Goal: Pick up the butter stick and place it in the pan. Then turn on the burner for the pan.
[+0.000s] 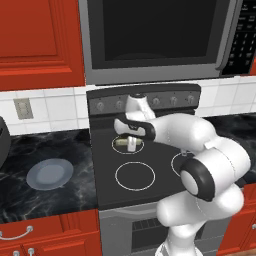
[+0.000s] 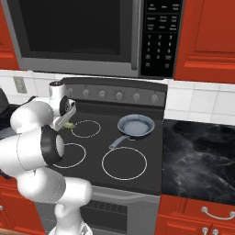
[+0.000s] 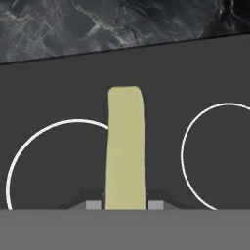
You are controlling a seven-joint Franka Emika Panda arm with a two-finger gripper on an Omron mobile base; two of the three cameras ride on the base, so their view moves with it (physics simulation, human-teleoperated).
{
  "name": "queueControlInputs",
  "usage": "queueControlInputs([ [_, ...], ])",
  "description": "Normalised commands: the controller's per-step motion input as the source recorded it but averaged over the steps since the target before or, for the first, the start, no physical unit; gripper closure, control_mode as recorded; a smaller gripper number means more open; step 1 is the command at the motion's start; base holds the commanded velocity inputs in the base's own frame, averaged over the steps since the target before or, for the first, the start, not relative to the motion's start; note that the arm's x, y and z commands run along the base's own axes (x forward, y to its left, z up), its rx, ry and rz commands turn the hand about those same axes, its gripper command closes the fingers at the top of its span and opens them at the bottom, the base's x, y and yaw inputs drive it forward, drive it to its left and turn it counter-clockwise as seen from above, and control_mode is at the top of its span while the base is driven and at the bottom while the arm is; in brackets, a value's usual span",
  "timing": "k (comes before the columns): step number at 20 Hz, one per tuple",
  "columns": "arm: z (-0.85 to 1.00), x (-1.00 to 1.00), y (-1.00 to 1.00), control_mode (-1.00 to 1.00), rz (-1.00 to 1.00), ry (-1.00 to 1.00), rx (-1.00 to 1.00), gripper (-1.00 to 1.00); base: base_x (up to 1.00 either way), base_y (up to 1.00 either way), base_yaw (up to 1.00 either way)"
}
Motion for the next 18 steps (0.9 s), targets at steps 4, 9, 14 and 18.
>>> queueControlInputs([
  [4, 0.15, 0.0, -0.44, -1.0, -0.14, 0.0, 0.0, 1.0, 0.0, 0.0, 0.0],
  [9, 0.19, 0.0, -0.44, -1.0, -0.14, 0.0, 0.0, 1.0, 0.0, 0.0, 0.0],
  [14, 0.13, 0.0, -0.38, -1.0, -0.16, 0.01, 0.0, 1.0, 0.0, 0.0, 0.0],
  [18, 0.11, 0.0, -0.39, -1.0, -0.17, 0.0, 0.0, 1.0, 0.0, 0.0, 0.0],
])
